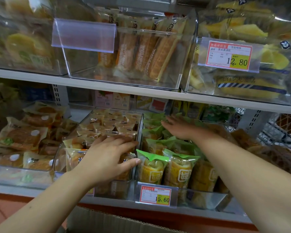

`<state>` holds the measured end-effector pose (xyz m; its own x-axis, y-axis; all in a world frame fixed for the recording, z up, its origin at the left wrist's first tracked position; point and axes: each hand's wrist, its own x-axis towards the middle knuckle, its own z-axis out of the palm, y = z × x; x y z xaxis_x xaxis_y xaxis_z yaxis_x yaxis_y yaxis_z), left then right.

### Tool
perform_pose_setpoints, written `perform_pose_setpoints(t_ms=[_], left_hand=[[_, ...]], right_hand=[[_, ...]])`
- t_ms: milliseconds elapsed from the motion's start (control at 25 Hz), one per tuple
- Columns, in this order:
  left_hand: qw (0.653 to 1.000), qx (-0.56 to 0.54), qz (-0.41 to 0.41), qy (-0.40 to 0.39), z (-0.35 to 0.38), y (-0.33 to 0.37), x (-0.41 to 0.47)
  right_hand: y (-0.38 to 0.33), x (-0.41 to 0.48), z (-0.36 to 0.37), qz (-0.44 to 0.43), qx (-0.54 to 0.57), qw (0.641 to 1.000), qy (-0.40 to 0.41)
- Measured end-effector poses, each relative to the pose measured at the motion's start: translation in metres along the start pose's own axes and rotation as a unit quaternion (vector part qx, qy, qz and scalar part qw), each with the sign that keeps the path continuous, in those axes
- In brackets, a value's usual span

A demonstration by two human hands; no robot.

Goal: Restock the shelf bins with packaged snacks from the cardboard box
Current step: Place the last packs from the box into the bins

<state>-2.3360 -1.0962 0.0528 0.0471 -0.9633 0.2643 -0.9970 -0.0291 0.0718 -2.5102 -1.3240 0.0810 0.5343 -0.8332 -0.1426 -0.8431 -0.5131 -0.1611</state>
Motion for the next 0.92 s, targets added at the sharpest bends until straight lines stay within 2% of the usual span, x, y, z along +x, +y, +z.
perform_pose_setpoints(t_ms=[120,240,400,640,760,920], left_hand=[[1.0,-0.003,0.004,0.015,0.003,-0.001,0.0],[1.0,-0.001,-0.001,0.011,0.005,-0.001,0.001],[1.0,0.012,-0.005,-0.004,0.003,0.0,0.001],[1.0,0.007,-0.015,-0.016,0.001,0.001,0.0],[0.999,-0.004,-0.014,-0.044,-0.004,-0.001,-0.001],[0.996,-0.058,-0.012,-0.063,-0.031,0.019,-0.001]], right_hand=[[-0.002,0.007,0.004,-0.015,-0.017,1.0,-0.014],[0.013,0.0,-0.004,0.019,-0.028,0.999,0.009],[0.023,-0.008,-0.008,0.056,-0.055,0.997,-0.003],[0.037,-0.032,-0.016,0.026,0.086,0.996,0.001],[0.044,-0.071,-0.038,0.003,0.165,0.985,0.054],[0.106,-0.148,-0.037,0.05,0.174,0.976,0.123]])
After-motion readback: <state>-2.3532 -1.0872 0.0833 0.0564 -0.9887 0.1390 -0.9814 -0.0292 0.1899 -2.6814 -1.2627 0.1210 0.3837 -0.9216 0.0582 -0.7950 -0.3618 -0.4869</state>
